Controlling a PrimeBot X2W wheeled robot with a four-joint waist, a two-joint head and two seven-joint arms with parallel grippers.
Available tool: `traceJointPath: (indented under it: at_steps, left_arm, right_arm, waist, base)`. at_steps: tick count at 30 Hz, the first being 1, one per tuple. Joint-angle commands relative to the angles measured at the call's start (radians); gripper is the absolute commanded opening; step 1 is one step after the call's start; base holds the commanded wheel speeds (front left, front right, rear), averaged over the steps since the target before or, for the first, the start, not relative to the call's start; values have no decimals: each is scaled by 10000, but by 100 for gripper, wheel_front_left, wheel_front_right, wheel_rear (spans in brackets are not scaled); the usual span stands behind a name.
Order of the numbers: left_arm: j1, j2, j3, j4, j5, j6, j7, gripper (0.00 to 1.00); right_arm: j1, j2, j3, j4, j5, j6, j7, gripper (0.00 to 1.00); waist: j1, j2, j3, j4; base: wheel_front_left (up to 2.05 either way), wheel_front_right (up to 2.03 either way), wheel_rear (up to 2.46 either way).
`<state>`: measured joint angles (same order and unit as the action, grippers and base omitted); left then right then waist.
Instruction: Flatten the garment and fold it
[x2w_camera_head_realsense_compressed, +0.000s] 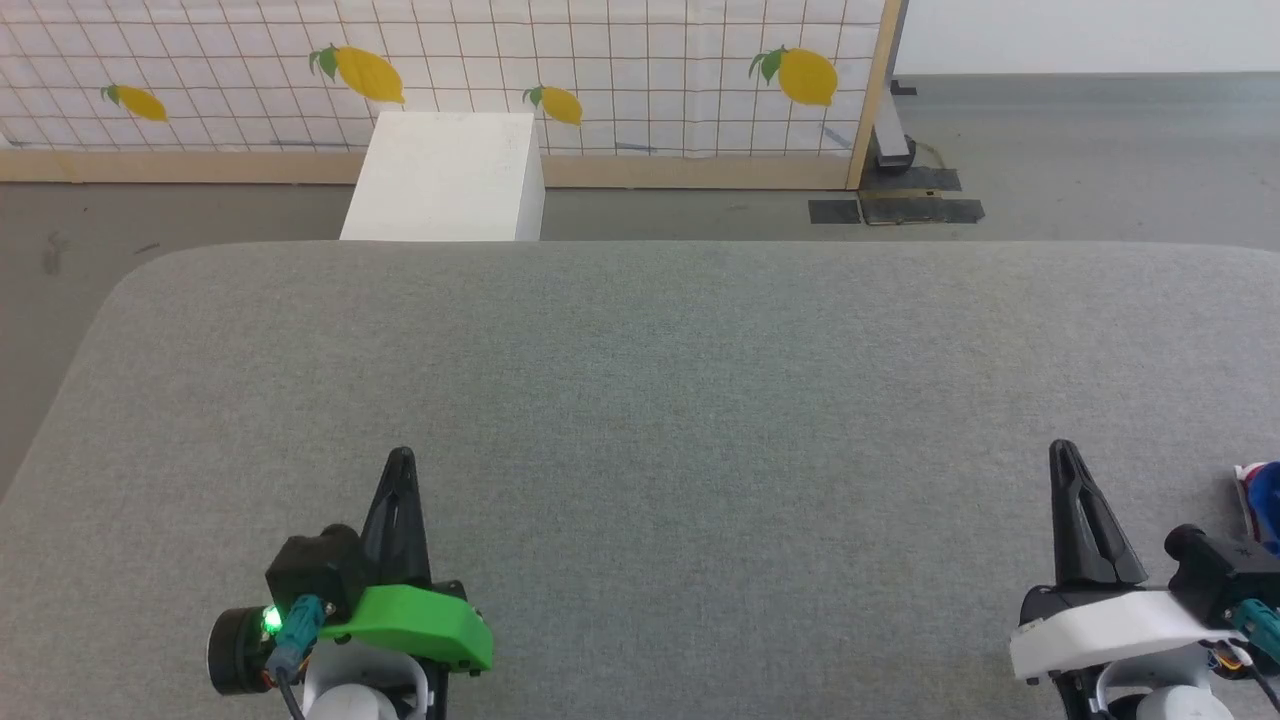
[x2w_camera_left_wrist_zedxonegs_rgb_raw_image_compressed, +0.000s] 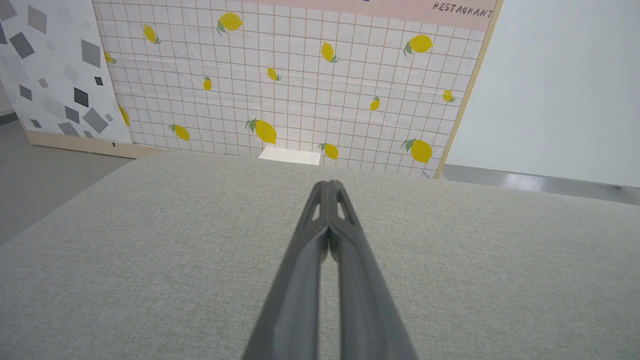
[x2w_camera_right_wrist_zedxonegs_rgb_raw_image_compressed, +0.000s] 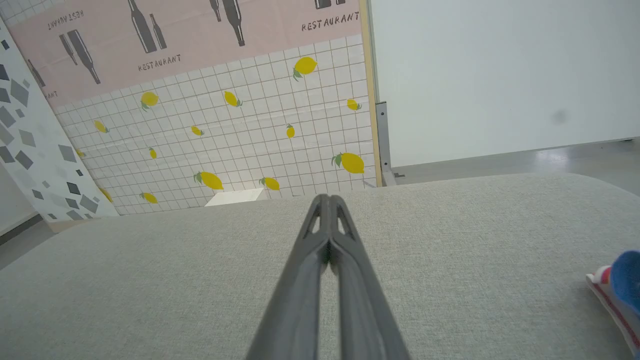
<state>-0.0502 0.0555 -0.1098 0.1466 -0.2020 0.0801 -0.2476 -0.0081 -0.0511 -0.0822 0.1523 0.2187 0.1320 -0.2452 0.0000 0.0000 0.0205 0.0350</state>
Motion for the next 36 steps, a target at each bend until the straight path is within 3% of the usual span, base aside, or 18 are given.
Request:
traceJointPath:
  at_steps: [1, 36]
  left_arm:
    - [30, -3, 46, -78, 119, -49, 68, 0]
    - [172, -18, 363, -496, 692, -276, 794, 0]
  right_arm:
    - [5, 1, 33, -76, -115, -1, 55, 0]
    - [28, 3, 270, -512, -740, -5, 778, 0]
  waist:
    - [0, 0, -3, -5]
    - [0, 0, -64, -109]
  base:
    - [0, 0, 0]
    - [0, 0, 0]
